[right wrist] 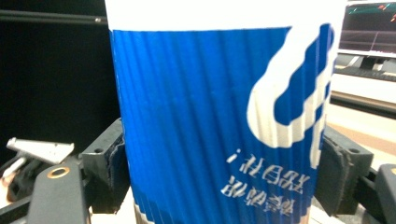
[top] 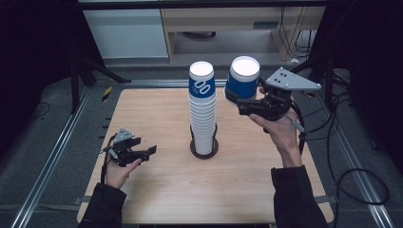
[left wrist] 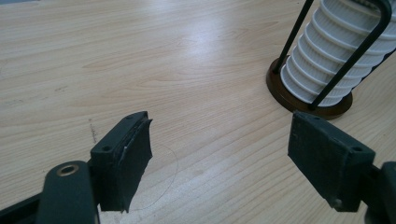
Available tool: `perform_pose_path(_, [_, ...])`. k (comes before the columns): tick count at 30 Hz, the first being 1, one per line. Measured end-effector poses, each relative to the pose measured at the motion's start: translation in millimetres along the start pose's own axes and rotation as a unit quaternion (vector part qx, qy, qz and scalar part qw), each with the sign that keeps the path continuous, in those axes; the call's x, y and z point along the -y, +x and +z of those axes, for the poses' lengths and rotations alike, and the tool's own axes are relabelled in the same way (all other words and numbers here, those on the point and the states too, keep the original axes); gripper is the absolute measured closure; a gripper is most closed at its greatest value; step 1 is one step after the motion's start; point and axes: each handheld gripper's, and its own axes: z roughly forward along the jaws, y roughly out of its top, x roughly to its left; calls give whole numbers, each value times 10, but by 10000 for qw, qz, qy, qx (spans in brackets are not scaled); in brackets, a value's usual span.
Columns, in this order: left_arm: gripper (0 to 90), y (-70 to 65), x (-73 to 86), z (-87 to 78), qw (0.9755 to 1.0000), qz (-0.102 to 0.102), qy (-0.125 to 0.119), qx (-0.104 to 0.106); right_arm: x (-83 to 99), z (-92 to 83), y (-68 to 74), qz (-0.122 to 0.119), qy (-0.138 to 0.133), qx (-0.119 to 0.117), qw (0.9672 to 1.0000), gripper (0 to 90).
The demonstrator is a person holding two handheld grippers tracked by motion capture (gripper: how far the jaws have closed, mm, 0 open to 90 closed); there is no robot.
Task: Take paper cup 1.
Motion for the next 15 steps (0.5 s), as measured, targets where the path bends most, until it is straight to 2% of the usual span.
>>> perform_pose_path(4, [208, -25, -11, -8, 10000, 50, 0, 66, 194, -85, -3, -69, 205, -163, 9996, 202])
perform_pose_path(6, [208, -31, -13, -7, 9999, 58, 6, 93, 223, -95, -1, -72, 222, -191, 9995, 202])
perform_pose_path(7, [208, -44, -15, -5, 9999, 93, 20, 111, 307, -127, 0, -69, 283, -252, 9993, 202])
perform_pose_path(9, [208, -50, -16, -3, 9998, 103, 18, 140, 336, -137, 1, -63, 315, -281, 9991, 202])
perform_pose_path(10, [207, -64, -18, -3, 9998, 120, 26, 172, 423, -163, 3, -70, 381, -343, 9987, 201])
perform_pose_path(15, [207, -110, -25, 4, 9994, 220, 52, 278, 620, -206, 26, -147, 549, -518, 9970, 201])
